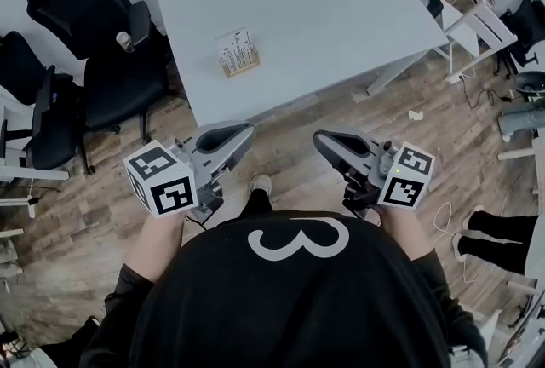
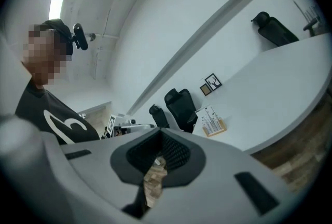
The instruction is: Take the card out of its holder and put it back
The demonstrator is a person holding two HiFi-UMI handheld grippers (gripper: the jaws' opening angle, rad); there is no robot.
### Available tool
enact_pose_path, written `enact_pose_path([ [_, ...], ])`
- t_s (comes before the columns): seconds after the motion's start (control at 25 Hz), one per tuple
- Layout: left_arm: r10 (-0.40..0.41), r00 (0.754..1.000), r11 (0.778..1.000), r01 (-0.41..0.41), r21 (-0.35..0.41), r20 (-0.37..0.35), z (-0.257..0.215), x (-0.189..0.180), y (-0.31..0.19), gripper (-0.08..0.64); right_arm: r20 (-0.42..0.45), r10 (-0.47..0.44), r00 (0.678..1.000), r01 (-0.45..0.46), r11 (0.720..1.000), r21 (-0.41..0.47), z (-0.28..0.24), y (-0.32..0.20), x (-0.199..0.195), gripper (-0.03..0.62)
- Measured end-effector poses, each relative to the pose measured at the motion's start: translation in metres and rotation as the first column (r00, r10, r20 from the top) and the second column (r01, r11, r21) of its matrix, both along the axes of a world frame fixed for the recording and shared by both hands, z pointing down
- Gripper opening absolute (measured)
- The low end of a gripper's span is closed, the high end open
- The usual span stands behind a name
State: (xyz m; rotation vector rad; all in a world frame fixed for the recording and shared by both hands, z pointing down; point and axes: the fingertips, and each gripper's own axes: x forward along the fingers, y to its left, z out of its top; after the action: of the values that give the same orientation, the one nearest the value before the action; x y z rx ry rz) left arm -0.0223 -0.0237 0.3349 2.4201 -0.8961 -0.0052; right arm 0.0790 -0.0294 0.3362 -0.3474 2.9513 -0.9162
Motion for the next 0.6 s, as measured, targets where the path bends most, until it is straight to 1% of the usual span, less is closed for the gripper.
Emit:
enact_pose_path([
  [0.08,0.023,1.000,1.000,-0.023,0.017,0.010,-0.005,0.021,0.021,0.014,0.073,-0.017,0.997,0.018,1.000,-0.015,-0.013,0.017,0.008,0.009],
  [0.16,0.029,1.000,1.000,-0.028,0.012,-0.013,-0.010,0.032,0.036,0.014,0.110,-0.028,0.994,0.030,0.999,-0.012,-0.022,0.029,0.009,0.009],
  [0.28,0.009,0.999,1.000,-0.009,0.001,-0.046,-0.018,0.040,0.058,0.014,0.112,-0.044,0.993,0.042,0.999,0.014,-0.028,0.051,0.010,0.009],
  [0.36,-0.001,0.998,1.000,0.002,0.013,-0.055,-0.022,0.046,0.073,0.014,0.120,-0.048,0.992,0.047,0.999,0.018,-0.031,0.066,0.018,0.009],
  [0.52,-0.017,0.995,0.999,0.020,0.035,-0.103,-0.031,0.060,0.100,0.014,0.112,-0.029,0.993,0.024,0.999,0.043,-0.032,0.094,0.037,0.008],
  [0.6,-0.015,0.995,0.998,0.021,0.053,-0.103,-0.036,0.067,0.110,0.014,0.114,-0.016,0.993,0.011,0.999,0.049,-0.033,0.105,0.043,0.008],
])
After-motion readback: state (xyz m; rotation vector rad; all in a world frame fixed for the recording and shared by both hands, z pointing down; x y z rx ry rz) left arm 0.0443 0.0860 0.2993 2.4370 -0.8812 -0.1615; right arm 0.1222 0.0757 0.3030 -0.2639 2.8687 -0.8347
